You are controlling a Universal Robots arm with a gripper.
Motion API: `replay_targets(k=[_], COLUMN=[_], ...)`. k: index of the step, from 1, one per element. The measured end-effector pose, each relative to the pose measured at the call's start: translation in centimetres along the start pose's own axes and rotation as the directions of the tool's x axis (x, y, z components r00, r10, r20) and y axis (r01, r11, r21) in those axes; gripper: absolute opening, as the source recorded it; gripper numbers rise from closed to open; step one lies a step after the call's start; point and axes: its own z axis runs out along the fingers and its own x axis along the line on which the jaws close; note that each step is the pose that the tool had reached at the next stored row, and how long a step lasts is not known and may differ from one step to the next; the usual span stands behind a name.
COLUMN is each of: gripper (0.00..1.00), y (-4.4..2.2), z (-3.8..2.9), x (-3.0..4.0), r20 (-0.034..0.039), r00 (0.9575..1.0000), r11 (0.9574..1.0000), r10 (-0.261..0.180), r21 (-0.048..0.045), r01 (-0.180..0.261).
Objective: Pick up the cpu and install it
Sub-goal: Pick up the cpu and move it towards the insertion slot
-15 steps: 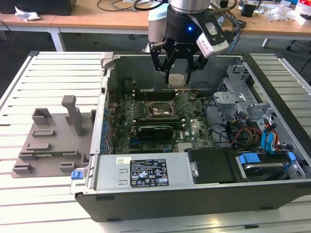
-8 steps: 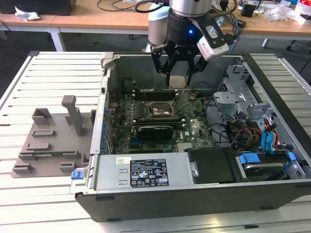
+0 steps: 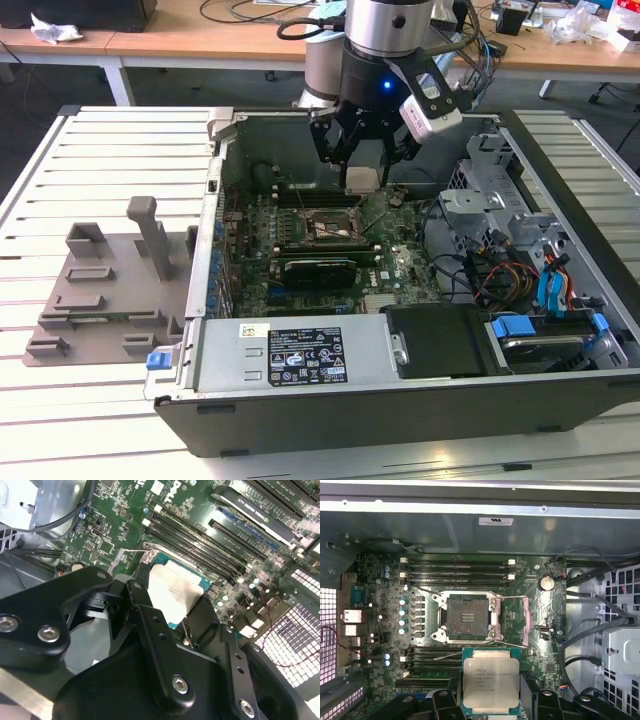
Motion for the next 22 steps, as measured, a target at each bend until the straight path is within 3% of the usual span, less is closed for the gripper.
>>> replay_targets(k=[14, 22], gripper=[0.55, 0.55], y=[-0.02, -0.02], z=[1.60, 1.62], x=[0.01, 0.01], r20=[0.0000, 0.0000], r00=[1.0000, 1.0000], r11=[1.0000, 1.0000], r10=[0.000, 0.000], r21=[0.0001, 0.0000], r01=[0.000, 0.000])
